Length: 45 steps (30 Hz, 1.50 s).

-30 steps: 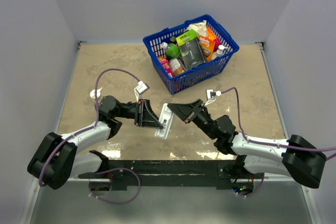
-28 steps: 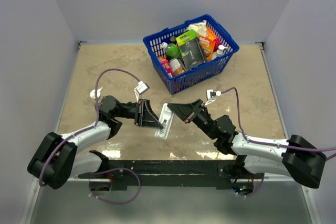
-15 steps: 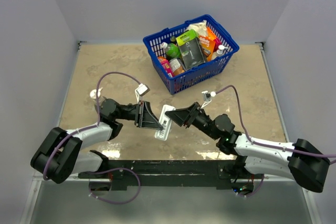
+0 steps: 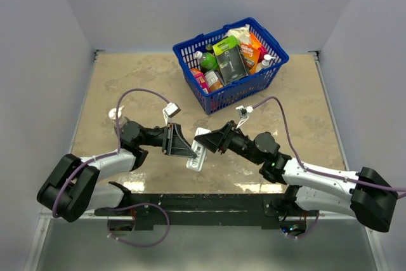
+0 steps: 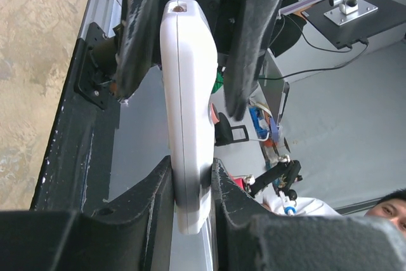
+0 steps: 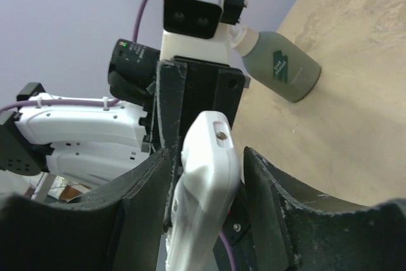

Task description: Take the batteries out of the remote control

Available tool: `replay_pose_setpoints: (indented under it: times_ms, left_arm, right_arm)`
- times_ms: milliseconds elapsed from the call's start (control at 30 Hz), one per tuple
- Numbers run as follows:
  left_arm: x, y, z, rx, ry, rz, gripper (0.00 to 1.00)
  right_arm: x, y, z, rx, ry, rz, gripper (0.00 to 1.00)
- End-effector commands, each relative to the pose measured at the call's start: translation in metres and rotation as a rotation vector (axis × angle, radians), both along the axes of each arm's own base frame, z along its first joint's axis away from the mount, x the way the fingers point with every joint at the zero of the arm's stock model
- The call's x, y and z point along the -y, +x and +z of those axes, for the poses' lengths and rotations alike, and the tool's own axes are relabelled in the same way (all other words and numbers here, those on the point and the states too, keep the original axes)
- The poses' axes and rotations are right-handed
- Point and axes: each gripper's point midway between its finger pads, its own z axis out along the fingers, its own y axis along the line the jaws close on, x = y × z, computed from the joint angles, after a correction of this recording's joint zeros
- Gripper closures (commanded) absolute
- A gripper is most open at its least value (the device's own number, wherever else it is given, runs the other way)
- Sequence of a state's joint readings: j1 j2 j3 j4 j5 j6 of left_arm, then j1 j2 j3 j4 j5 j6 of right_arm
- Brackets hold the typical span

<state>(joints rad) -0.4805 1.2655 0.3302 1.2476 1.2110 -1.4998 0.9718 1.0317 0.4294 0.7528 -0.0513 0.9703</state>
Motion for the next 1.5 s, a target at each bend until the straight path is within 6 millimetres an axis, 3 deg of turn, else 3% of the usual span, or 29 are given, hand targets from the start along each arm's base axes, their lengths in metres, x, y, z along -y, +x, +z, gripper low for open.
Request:
replay_pose_setpoints:
  times_ms: [0,200,367,433,467,500,533,567,600,633,667,700,767,867,967,1067,1233,1333,1367,1467]
  left_arm:
    - [-0.002,-0.006,0.018,0.145,-0.076,0.000,1.00]
    - [-0.001,-0.004,0.013,0.142,-0.059,0.005,1.00]
    - [0.001,0.002,0.005,0.131,-0.025,0.031,1.00]
    - [0.002,0.005,0.005,0.161,-0.019,0.043,1.00]
    - [0.003,0.008,-0.001,0.124,0.013,0.053,0.94]
    - [0.004,0.011,0.001,0.191,0.012,0.067,0.78]
    - [0.005,0.014,0.000,0.206,0.029,0.079,0.69]
    - [0.005,0.020,-0.017,0.117,0.118,0.104,0.63]
    - [0.007,0.030,-0.008,0.267,0.126,0.137,0.55]
    - [0.006,0.038,-0.013,0.290,0.177,0.169,0.52]
    - [0.001,0.046,-0.036,0.220,0.318,0.229,0.50]
    - [-0.001,0.057,-0.027,0.336,0.342,0.268,0.48]
    - [-0.008,0.062,-0.033,0.335,0.410,0.313,0.47]
    - [-0.015,0.068,-0.025,0.381,0.443,0.379,0.42]
    - [-0.027,0.079,-0.017,0.464,0.502,0.462,0.43]
    - [-0.035,0.086,0.006,0.643,0.464,0.548,0.47]
    - [-0.045,0.059,0.051,1.016,0.261,0.613,0.47]
    - [-0.048,0.057,0.044,1.148,0.288,0.573,0.51]
    - [-0.048,0.055,0.033,1.218,0.317,0.508,0.57]
    - [-0.040,0.054,0.012,1.281,0.379,0.416,0.60]
  right_arm:
    - [-0.003,-0.003,0.006,-0.006,0.010,0.028,0.51]
    - [0.010,0.004,-0.001,-0.018,-0.036,-0.047,0.69]
    - [0.013,0.001,-0.002,-0.020,-0.016,-0.044,0.99]
    - [0.012,0.000,0.001,-0.018,-0.005,-0.034,1.00]
    - [0.013,0.000,0.002,-0.023,0.002,-0.036,1.00]
    - [0.013,0.001,0.002,-0.028,0.000,-0.040,1.00]
    - [0.013,0.003,0.002,-0.031,0.000,-0.045,1.00]
    - [0.013,0.005,0.005,-0.029,0.000,-0.051,1.00]
    - [0.013,0.007,0.004,-0.036,-0.013,-0.057,1.00]
    - [0.014,0.010,0.004,-0.034,-0.020,-0.063,1.00]
    - [0.013,0.011,0.008,-0.019,-0.024,-0.063,1.00]
    - [0.012,0.012,0.007,-0.020,-0.040,-0.059,1.00]
    - [0.012,0.018,0.007,-0.015,-0.063,-0.052,1.00]
    - [0.014,0.024,0.000,-0.038,-0.081,-0.014,1.00]
    - [0.016,0.028,-0.006,-0.071,-0.082,0.039,1.00]
    - [0.016,0.030,-0.018,-0.101,-0.096,0.086,1.00]
    - [0.014,0.020,-0.039,-0.133,-0.113,0.188,1.00]
    - [0.012,0.014,-0.051,-0.160,-0.124,0.233,1.00]
    - [0.011,0.014,-0.054,-0.179,-0.123,0.240,1.00]
    - [0.007,0.010,-0.064,-0.227,-0.116,0.281,1.00]
